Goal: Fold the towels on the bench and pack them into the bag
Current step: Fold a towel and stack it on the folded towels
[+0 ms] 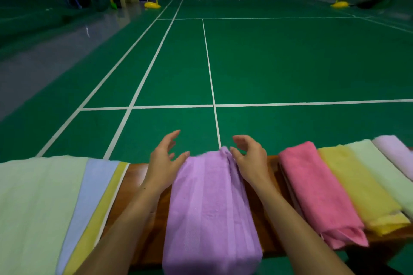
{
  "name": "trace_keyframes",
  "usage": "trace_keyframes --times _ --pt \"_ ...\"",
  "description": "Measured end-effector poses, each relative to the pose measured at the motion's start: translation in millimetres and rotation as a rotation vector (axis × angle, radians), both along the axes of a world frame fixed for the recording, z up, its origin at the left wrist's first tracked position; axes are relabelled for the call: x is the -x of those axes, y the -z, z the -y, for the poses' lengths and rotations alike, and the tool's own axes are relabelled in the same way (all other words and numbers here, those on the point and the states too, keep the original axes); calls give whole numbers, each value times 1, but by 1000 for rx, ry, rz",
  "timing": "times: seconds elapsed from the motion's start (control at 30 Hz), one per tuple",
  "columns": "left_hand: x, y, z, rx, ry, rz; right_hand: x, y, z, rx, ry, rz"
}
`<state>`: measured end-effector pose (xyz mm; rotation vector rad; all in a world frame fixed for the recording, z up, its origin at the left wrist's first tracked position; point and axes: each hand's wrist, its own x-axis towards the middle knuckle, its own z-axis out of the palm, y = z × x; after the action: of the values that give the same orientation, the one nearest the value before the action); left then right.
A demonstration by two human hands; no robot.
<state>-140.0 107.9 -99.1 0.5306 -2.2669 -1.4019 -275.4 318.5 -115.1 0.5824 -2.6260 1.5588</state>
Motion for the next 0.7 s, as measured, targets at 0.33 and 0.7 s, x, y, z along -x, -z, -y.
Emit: trace_keyframes --times 0.33,0.7 --pt "-58 -14 -19 136 167 91 -46 -15 -43 137 -152 230" --pt "-140 -4 -47 650 336 334 -123 4 -93 -10 -447 255"
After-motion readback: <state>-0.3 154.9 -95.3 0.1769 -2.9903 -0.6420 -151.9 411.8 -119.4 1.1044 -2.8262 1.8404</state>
